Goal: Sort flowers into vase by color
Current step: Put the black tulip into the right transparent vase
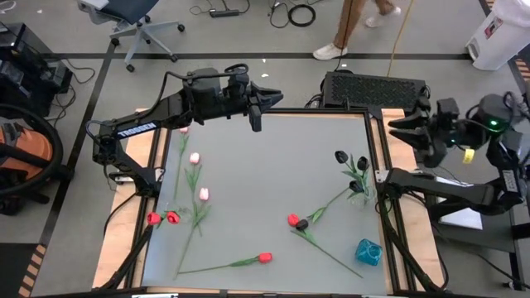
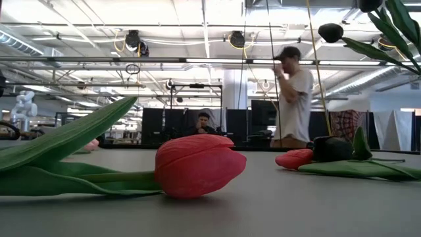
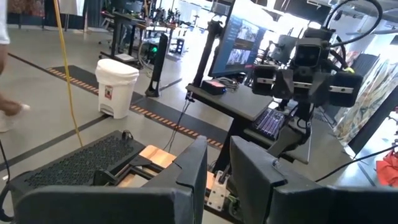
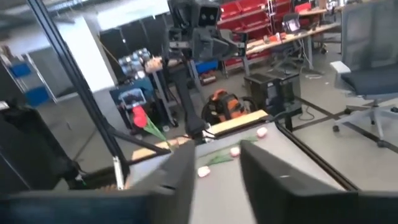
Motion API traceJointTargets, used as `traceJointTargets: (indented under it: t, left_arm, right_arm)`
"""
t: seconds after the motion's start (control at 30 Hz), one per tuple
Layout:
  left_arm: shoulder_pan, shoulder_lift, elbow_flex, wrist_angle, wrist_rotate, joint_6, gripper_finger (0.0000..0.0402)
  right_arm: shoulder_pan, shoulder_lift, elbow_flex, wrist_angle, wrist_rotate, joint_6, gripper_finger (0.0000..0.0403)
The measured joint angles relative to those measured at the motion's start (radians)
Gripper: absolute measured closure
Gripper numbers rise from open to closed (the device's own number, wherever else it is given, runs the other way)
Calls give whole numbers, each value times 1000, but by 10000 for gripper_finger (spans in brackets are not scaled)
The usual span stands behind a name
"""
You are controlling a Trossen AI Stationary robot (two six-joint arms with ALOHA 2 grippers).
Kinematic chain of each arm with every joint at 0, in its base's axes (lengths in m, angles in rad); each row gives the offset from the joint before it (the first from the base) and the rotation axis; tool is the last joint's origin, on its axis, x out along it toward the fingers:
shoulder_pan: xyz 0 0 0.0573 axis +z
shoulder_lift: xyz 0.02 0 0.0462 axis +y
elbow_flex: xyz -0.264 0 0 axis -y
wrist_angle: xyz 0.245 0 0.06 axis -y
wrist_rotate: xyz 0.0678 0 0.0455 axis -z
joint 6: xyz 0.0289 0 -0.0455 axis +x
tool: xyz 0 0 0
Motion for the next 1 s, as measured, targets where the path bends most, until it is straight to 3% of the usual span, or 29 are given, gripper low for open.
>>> traceJointTargets:
  t: [0.1,0.17,0.57,0.87,1.0]
  left_arm:
    - [-3,0,0,0,0,1,324]
    - [-3,0,0,0,0,1,324]
    - [-3,0,0,-5,0,1,324]
    - [-3,0,0,-5,1,1,324]
    - [-8,0,0,-8,2,1,324]
  right_arm:
    - [0,35,0,0,0,-42,370]
    - [0,54,0,1,0,-75,393]
    - [0,132,0,26,-15,-132,402]
    - [-1,248,0,17,287,-240,402]
    - [-1,321,0,28,332,-273,402]
